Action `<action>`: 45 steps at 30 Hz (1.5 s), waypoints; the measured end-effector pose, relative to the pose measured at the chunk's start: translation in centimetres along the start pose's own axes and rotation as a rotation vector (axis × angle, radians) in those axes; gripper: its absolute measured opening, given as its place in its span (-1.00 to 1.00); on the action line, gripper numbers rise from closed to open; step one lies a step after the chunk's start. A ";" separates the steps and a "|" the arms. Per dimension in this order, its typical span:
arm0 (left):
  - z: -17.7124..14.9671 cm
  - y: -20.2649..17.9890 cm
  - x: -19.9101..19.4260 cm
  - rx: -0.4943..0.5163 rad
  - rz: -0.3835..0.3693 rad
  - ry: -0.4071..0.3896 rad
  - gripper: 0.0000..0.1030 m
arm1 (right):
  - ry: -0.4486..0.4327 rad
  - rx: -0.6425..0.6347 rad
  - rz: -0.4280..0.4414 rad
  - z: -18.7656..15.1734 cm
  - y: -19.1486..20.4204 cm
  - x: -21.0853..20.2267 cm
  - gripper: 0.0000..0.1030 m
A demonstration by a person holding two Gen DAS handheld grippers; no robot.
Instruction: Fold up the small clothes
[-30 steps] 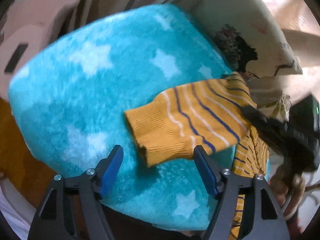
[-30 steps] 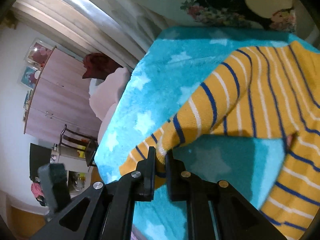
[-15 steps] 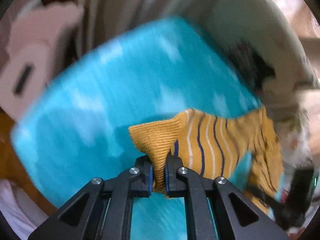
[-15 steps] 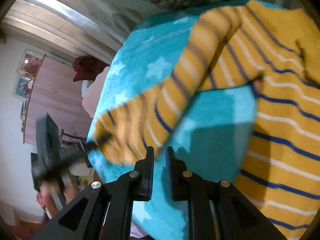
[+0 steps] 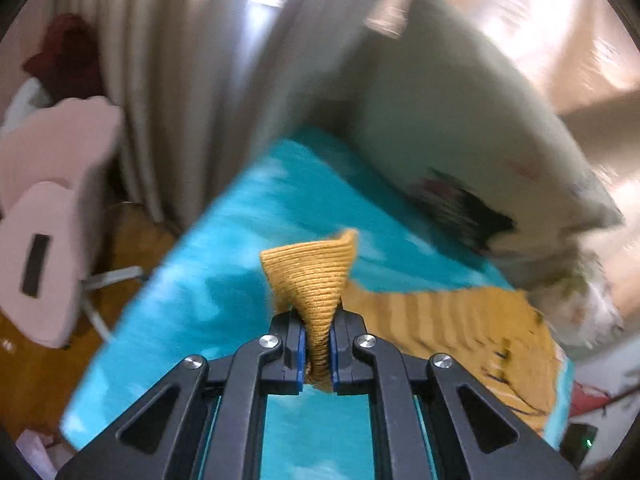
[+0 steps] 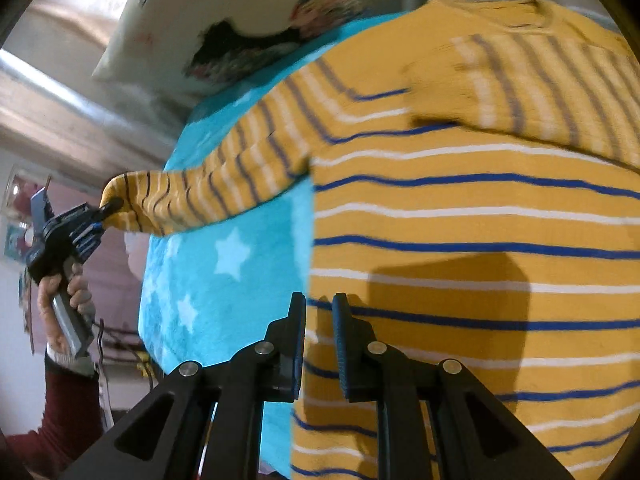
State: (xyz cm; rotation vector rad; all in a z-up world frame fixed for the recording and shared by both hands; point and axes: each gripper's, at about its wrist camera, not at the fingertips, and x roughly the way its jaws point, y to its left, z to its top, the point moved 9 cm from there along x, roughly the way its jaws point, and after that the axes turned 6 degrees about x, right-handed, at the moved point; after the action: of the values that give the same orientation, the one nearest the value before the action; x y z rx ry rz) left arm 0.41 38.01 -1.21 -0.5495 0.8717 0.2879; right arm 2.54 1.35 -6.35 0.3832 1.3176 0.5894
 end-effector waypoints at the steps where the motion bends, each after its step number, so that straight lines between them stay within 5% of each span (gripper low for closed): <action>1: -0.3 -1.5 0.0 0.014 -0.023 0.003 -0.84 | -0.016 0.013 -0.003 0.3 -0.6 -0.7 -0.70; 15: -7.8 -30.7 2.3 0.204 -0.302 0.083 -0.84 | -0.188 0.194 0.031 3.6 -14.2 -10.7 -0.70; 21: -13.4 -45.5 7.3 0.323 -0.385 0.157 -0.84 | -0.235 0.254 0.029 4.1 -22.0 -16.1 -0.70; 26: -20.1 -52.7 12.9 0.433 -0.376 0.278 -0.65 | -0.265 0.279 0.000 4.8 -27.3 -19.5 -0.70; 29: -22.2 -53.0 13.4 0.420 -0.392 0.335 -0.57 | -0.276 0.286 -0.006 5.6 -29.1 -20.5 -0.70; 32: -22.3 -52.2 10.7 0.406 -0.411 0.313 -0.04 | -0.282 0.263 0.008 7.1 -29.3 -21.1 -0.70; 34: -21.7 -50.8 8.1 0.399 -0.398 0.260 0.12 | -0.285 0.222 0.026 8.4 -28.2 -21.0 -0.53; 35: -21.4 -49.5 6.9 0.393 -0.373 0.240 0.19 | -0.284 0.200 0.036 8.8 -27.9 -21.0 -0.27; 37: -20.7 -46.0 4.9 0.361 -0.294 0.200 0.24 | -0.284 0.143 0.050 10.6 -26.4 -20.2 -0.12; 45: -20.2 -28.6 -0.7 0.154 0.047 0.130 0.25 | -0.224 0.061 -0.081 15.3 -25.0 -14.0 -0.03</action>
State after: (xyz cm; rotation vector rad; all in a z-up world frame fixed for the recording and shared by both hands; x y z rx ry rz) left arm -0.05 3.02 -1.44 -0.4081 1.0244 0.2271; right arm 20.10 -26.01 -6.42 0.4309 1.1317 0.4261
